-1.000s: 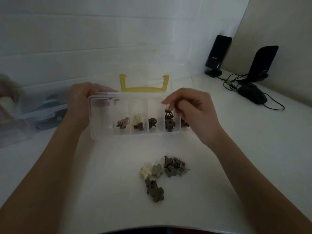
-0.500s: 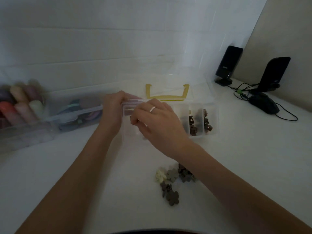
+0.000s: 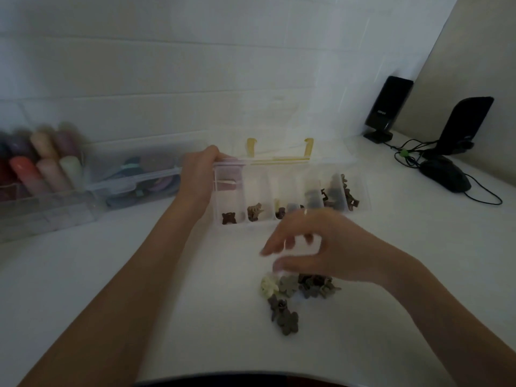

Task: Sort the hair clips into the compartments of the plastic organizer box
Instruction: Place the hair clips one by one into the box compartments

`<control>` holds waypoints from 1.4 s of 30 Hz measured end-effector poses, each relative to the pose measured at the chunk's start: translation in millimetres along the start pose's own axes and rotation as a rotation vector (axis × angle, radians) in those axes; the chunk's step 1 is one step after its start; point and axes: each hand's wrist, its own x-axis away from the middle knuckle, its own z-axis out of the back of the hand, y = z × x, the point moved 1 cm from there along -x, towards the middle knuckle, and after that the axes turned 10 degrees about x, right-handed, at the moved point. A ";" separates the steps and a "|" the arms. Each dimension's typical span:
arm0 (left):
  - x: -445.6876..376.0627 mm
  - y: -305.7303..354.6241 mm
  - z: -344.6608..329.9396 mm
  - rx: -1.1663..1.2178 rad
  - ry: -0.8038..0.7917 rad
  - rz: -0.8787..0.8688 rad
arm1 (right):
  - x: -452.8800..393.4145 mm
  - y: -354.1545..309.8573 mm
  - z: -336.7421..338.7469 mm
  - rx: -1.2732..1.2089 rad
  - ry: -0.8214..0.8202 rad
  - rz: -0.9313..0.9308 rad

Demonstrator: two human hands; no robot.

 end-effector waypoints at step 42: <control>-2.4 0.2 10.4 0.257 -0.078 0.089 | 19.1 79.9 -5.0 0.248 0.905 -0.421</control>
